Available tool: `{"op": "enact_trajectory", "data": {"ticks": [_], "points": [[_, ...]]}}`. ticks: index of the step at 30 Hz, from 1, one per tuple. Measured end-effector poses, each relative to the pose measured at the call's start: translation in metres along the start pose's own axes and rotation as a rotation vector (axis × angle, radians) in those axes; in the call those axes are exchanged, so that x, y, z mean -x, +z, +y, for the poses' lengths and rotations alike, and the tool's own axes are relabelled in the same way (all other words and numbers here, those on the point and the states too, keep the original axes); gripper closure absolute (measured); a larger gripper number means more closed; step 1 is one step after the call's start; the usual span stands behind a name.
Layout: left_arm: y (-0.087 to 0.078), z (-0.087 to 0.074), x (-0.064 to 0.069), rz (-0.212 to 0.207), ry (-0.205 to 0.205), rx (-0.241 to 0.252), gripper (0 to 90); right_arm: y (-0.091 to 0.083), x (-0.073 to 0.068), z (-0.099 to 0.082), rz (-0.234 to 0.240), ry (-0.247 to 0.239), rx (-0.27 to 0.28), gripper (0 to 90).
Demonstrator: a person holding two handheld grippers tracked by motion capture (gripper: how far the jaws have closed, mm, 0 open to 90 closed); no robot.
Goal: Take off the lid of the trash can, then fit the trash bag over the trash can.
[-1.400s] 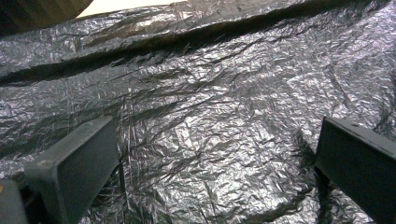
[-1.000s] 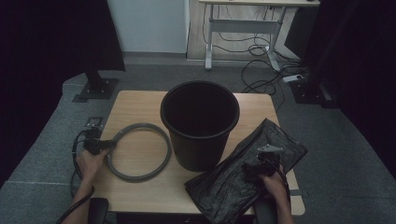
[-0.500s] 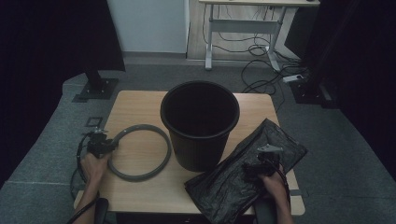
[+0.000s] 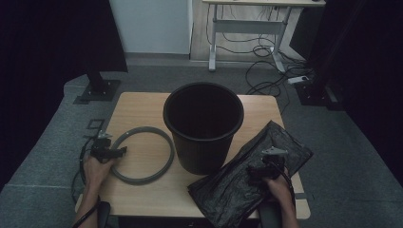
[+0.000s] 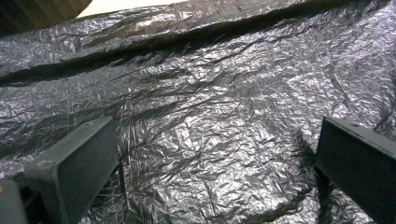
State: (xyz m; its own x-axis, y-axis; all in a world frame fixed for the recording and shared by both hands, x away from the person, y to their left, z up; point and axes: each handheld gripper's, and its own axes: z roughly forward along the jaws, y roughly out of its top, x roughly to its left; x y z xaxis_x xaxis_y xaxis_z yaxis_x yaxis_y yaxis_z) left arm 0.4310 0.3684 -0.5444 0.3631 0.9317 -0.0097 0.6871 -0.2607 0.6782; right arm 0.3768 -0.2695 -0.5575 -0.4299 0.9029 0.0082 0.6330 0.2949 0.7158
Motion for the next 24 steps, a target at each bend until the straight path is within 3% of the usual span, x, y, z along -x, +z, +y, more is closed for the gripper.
{"op": "enact_trajectory", "data": {"ticks": [9,22,24], "points": [[0.0044,0.0011,0.0044,-0.02,0.023,-0.021,0.4,0.0,0.0,0.0,0.0,0.0,0.0,0.0],[0.0045,0.0011,0.0053,-0.017,0.02,-0.022,0.0,-0.0006,-0.0003,-0.0002,-0.004,0.004,-0.003,0.0],[0.0045,0.0011,0.0053,-0.017,0.02,-0.023,0.0,-0.0022,-0.0015,0.0018,-0.013,0.009,-0.028,0.0]]}}
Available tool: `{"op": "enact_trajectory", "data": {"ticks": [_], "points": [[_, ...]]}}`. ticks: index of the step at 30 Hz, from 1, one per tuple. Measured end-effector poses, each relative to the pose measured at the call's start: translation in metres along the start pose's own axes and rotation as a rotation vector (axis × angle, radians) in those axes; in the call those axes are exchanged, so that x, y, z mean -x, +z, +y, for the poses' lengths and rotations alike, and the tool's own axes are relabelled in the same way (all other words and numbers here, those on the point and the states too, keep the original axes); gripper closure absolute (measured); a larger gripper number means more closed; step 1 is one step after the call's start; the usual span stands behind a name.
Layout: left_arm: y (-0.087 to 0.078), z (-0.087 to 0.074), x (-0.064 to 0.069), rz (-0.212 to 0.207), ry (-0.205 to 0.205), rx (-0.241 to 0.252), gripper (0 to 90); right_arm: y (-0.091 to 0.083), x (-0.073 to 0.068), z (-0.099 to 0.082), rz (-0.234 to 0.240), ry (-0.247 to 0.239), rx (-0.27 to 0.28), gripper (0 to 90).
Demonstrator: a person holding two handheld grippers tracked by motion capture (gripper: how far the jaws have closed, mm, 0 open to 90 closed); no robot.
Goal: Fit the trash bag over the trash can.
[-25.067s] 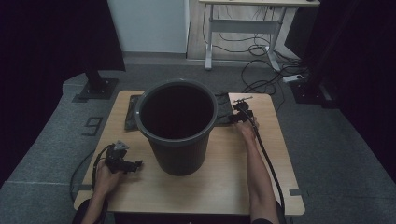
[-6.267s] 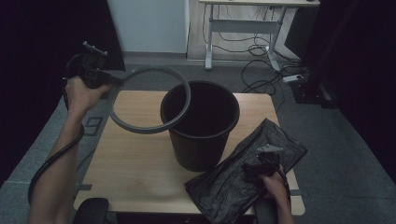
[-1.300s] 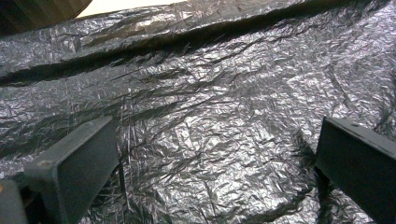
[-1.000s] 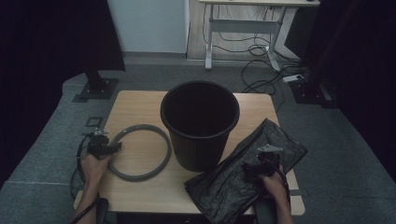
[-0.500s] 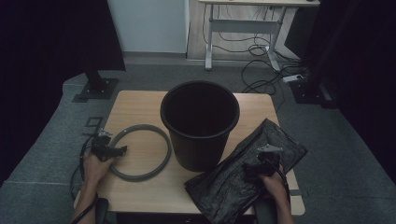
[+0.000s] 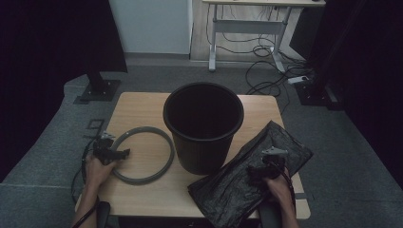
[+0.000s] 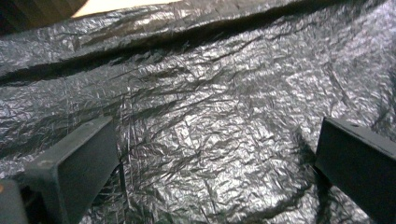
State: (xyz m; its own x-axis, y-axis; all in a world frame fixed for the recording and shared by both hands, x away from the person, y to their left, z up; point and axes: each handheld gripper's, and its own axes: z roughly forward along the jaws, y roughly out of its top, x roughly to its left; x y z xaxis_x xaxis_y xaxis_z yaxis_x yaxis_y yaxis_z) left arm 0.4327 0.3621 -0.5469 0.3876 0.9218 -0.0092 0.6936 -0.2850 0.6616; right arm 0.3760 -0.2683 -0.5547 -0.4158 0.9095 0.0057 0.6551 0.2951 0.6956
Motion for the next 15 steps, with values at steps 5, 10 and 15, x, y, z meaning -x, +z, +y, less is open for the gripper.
{"op": "enact_trajectory", "data": {"ticks": [5,10,15], "points": [[0.0,0.0,0.0,0.0,0.0,0.0,0.0,-0.013,-0.015,0.009,0.039,-0.021,0.019,0.0],[0.0,0.0,0.0,0.001,-0.001,0.0,0.0,-0.02,-0.043,0.012,0.12,-0.069,-0.006,0.0],[0.0,0.0,0.0,0.002,-0.003,0.0,0.0,-0.016,-0.071,0.011,0.178,-0.131,-0.053,0.0]]}}
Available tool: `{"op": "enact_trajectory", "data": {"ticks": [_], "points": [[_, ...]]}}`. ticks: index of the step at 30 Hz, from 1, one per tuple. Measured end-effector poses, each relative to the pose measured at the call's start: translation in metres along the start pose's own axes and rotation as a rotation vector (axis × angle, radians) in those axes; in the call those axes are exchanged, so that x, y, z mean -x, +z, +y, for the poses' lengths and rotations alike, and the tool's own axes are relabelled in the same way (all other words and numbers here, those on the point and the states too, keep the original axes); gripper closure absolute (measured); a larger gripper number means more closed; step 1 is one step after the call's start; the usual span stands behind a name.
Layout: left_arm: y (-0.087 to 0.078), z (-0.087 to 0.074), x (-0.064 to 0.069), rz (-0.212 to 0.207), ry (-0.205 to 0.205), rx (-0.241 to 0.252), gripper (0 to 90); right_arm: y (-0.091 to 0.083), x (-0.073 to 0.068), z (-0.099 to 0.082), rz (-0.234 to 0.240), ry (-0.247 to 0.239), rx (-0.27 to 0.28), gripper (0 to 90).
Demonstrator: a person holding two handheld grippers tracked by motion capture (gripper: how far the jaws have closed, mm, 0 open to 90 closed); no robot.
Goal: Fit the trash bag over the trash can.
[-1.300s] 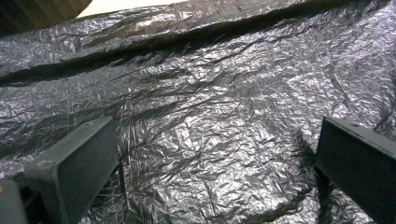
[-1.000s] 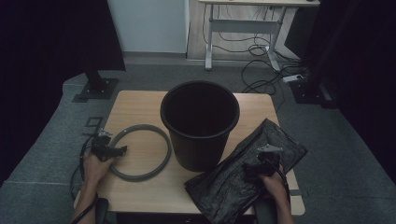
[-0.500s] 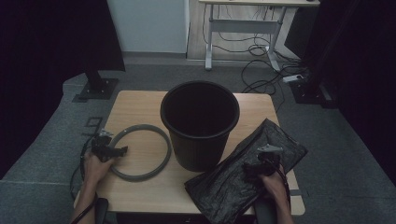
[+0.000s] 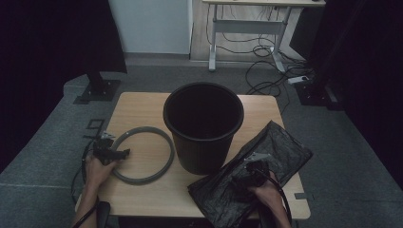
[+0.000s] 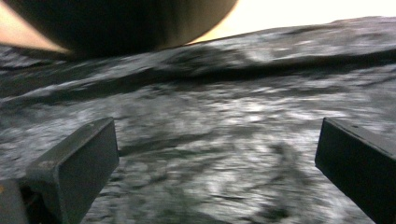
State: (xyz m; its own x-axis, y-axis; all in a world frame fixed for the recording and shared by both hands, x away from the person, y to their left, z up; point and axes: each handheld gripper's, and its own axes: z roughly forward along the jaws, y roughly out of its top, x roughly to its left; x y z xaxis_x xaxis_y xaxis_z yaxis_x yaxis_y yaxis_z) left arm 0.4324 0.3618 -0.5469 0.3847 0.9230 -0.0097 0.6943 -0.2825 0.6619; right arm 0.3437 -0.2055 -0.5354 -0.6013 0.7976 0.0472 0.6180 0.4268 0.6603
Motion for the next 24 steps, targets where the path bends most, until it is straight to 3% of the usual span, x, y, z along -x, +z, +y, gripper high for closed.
{"op": "enact_trajectory", "data": {"ticks": [6,8,13,18,22,24], "points": [[0.0,0.0,0.0,0.0,0.0,0.0,0.0,0.006,-0.016,0.0,0.06,-0.004,-0.013,0.0],[0.0,0.0,0.0,0.0,0.0,0.0,0.0,0.007,-0.023,0.0,0.038,-0.047,-0.032,0.0],[0.0,0.0,0.0,0.0,0.0,0.0,0.0,0.012,-0.029,0.002,0.034,-0.086,-0.084,0.0],[0.0,0.0,0.0,0.0,0.0,0.0,0.0,0.015,-0.03,0.002,0.017,-0.091,-0.107,0.0],[0.0,0.0,0.0,0.001,0.0,0.0,0.0,0.012,-0.028,0.002,0.004,-0.074,-0.093,6.8],[0.0,0.0,0.0,0.001,-0.001,0.0,0.0,0.009,-0.026,0.002,0.001,-0.067,-0.092,16.6]]}}
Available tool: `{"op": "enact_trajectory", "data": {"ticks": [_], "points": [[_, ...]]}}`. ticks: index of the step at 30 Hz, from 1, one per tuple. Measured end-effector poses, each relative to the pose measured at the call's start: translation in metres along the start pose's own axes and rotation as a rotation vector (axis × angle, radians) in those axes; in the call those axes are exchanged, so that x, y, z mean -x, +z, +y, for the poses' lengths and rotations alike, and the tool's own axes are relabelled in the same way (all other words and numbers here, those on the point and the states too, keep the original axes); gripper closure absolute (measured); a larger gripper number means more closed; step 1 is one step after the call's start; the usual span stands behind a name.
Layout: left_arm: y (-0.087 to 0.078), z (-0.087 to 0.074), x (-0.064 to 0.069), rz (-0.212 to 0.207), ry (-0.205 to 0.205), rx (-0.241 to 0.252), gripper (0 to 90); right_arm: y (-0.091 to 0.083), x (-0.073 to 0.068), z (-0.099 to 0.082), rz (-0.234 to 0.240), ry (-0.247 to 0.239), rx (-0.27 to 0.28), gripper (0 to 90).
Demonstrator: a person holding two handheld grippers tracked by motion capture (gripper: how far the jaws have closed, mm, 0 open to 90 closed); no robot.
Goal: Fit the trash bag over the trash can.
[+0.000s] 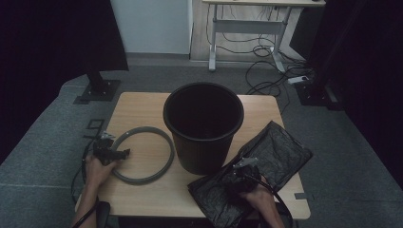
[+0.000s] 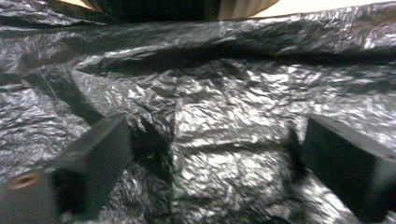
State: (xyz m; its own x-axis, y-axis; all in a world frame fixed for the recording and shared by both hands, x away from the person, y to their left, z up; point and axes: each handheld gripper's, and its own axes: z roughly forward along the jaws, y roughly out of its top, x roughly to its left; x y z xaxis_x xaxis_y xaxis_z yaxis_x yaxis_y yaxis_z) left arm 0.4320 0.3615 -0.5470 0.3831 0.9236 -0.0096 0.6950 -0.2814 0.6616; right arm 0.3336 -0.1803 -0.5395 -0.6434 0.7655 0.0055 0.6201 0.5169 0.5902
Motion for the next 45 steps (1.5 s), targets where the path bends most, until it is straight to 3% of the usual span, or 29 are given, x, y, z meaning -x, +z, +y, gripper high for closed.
{"op": "enact_trajectory", "data": {"ticks": [14,23,37,45], "points": [[0.0,0.0,0.0,0.0,0.0,0.0,0.0,-0.013,0.016,-0.002,0.005,0.017,-0.014,85.6],[0.0,0.0,0.0,0.0,0.0,0.0,0.0,-0.014,0.023,-0.001,-0.01,0.032,-0.029,87.4],[0.0,0.0,0.0,0.0,0.0,0.0,0.0,-0.037,0.057,0.004,-0.053,0.049,-0.032,87.5],[0.0,0.0,0.0,0.0,0.001,-0.001,0.0,-0.046,0.085,0.012,-0.099,0.069,-0.051,87.5]]}}
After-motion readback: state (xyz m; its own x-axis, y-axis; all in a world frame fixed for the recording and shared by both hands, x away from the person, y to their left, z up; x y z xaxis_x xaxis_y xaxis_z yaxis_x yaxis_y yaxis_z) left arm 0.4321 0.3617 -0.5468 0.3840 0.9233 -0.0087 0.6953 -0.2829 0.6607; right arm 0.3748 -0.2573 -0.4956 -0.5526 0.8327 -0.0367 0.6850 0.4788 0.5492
